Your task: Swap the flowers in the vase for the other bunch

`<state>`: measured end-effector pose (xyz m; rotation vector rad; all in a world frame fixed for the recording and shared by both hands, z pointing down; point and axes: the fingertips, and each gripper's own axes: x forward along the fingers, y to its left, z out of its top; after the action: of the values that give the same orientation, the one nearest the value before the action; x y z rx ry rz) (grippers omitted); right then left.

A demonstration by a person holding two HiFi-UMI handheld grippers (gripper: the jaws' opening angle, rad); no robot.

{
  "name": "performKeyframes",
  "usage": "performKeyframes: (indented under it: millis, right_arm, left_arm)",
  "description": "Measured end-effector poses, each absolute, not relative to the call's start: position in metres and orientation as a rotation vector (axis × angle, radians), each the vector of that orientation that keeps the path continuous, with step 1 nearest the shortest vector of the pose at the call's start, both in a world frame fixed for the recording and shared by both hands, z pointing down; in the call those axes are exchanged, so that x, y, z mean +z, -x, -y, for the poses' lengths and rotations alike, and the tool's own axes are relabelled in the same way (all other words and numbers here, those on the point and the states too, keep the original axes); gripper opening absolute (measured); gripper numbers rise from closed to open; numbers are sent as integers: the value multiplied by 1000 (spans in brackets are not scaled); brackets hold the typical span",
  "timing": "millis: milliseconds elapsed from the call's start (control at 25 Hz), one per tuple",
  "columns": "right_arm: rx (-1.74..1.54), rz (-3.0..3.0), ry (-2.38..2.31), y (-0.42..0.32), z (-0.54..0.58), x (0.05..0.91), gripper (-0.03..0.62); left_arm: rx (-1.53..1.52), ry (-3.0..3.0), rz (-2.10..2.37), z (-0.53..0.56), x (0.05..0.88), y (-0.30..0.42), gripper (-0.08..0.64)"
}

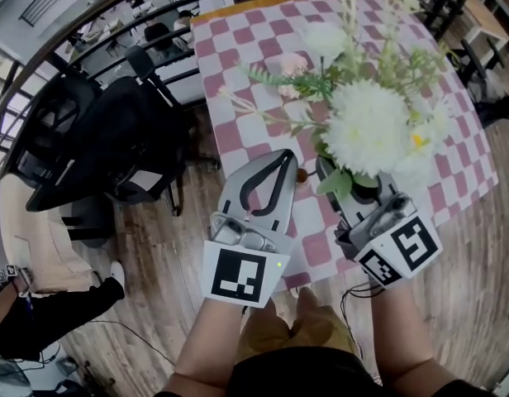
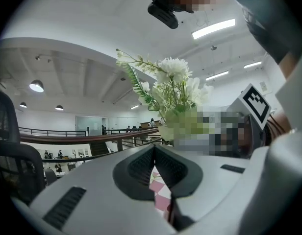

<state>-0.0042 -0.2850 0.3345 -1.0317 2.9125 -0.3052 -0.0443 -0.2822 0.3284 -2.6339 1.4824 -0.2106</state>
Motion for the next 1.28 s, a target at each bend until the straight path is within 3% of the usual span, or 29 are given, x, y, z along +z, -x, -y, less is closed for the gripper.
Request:
performKeyframes:
  millis: [1280]
  right_arm:
    - [-422,-3007,1064,28,307,418,67]
  left_arm:
    - [-316,2744,-1506,309,407,54,8]
